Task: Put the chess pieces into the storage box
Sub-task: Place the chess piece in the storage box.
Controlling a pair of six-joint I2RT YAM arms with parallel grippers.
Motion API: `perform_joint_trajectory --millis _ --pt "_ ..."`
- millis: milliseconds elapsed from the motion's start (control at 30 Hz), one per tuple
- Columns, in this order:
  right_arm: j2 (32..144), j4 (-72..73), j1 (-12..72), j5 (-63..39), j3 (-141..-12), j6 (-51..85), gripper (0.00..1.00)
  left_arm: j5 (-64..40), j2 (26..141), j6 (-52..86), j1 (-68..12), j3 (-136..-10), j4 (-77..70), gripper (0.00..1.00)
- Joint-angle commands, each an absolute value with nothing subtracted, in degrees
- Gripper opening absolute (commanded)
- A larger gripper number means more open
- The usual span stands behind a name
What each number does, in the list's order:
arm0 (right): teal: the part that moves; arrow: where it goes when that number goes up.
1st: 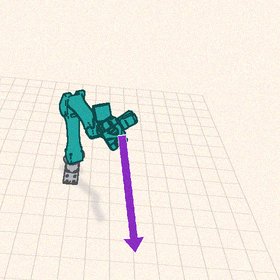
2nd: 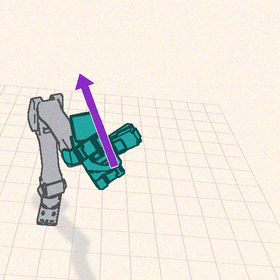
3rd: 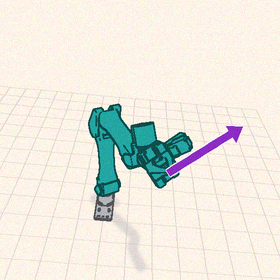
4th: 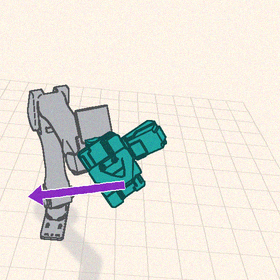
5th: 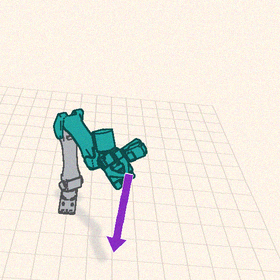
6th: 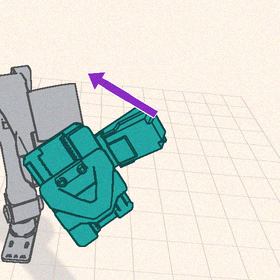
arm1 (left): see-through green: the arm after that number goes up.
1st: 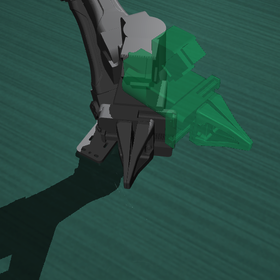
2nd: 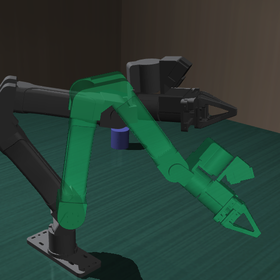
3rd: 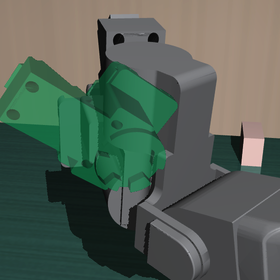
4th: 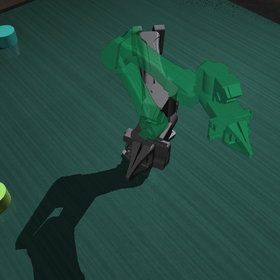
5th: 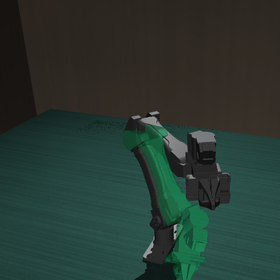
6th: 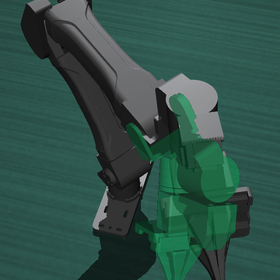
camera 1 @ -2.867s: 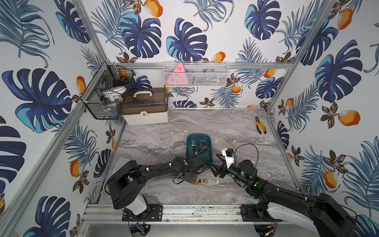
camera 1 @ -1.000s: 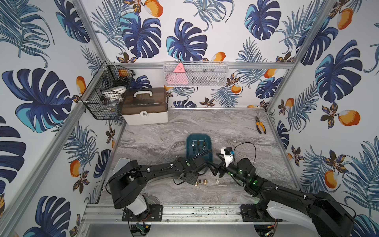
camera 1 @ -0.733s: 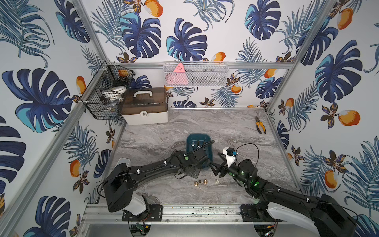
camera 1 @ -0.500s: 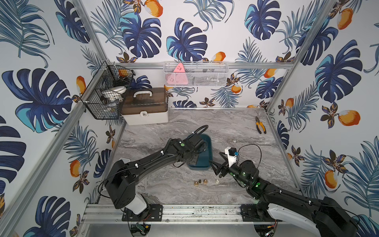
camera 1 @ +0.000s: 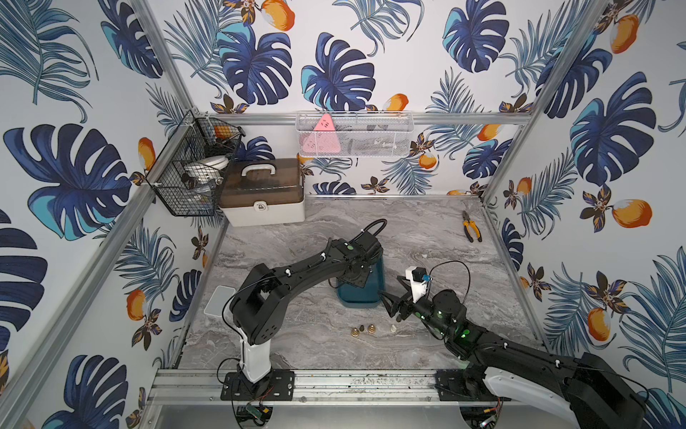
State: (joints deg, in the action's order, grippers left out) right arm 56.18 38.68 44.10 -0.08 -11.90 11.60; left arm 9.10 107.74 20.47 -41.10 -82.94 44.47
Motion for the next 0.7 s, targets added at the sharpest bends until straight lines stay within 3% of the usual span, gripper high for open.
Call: perform_joint_trajectory --millis 0,667 --pt "56.7 39.2 44.1 -0.1 -12.6 12.1 0.97 10.2 109.3 19.1 -40.6 -83.6 43.1 0.12" --pt "56.7 39.1 44.1 -0.2 -12.6 12.2 0.97 11.3 112.6 19.3 -39.7 -81.4 38.8 0.13"
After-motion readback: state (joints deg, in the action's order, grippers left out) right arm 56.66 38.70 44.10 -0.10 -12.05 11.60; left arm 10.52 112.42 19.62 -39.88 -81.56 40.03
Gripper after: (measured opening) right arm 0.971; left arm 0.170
